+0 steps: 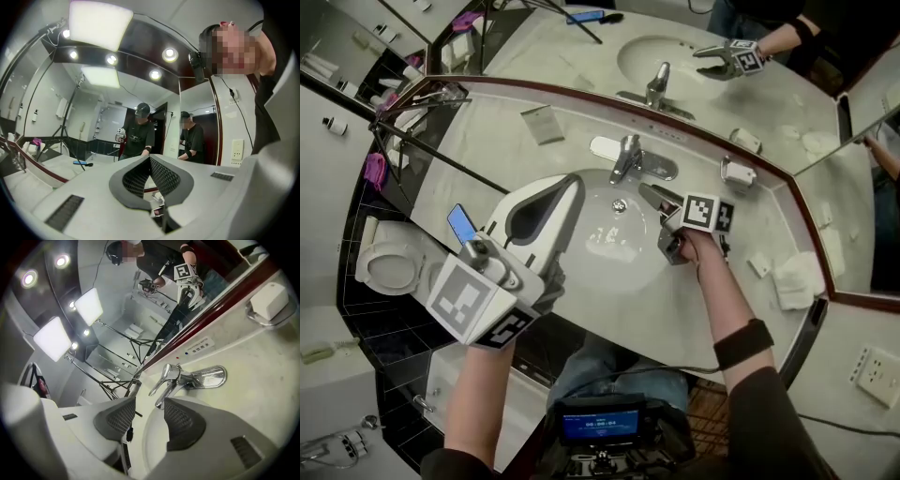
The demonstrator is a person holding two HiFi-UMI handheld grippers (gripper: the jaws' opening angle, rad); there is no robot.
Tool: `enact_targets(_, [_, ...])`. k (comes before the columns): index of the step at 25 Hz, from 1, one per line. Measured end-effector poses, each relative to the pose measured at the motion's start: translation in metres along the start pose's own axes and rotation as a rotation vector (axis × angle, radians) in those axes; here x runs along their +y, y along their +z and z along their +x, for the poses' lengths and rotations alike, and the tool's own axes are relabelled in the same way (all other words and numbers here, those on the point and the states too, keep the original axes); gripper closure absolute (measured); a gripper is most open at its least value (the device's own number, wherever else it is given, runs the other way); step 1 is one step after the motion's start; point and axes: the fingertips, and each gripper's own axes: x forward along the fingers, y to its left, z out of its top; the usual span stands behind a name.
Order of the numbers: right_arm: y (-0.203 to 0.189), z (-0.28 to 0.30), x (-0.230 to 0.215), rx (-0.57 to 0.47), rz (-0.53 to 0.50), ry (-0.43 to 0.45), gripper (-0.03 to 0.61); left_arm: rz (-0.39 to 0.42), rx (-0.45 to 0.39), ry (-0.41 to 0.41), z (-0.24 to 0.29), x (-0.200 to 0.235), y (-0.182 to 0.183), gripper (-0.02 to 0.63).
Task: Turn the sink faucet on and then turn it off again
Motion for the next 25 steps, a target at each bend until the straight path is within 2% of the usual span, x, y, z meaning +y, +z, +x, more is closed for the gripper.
enact_targets(5, [0.008,0.042,-0.010,0.003,0.086,0.046,0.369,0.027,-0.002,0.021,-0.001,0.015,0.007,0.614])
enact_targets(9, [0.009,0.069,-0.010,-0.018,0.194,0.114,0.373,0.037,-0.003,0.030,-0.003,0.023,0.006,0.614])
enact_targets(12, [0.010,0.090,-0.010,-0.017,0.232,0.130,0.398,0.024,-0.001,0.034,-0.005,0.028,0.001,0.614])
enact_targets(14, [0.013,0.100,-0.012,-0.021,0.272,0.124,0.444,0.029,0.004,0.037,-0.007,0.031,-0.002,0.614])
enact_targets(15, [0.015,0.104,-0.014,-0.022,0.293,0.119,0.475,0.028,-0.002,0.039,-0.007,0.032,-0.001,0.614])
enact_targets(18, [0.016,0.106,-0.018,-0.029,0.361,0.133,0.473,0.035,0.009,0.054,-0.011,0.039,-0.005,0.614])
enact_targets(21, [0.016,0.105,-0.016,-0.049,0.423,0.146,0.479,0.002,0.020,0.054,-0.011,0.039,-0.005,0.614])
enact_targets(25, [0.020,0.105,-0.012,-0.059,0.469,0.163,0.479,-0.004,0.020,0.061,-0.012,0.043,-0.007,0.614])
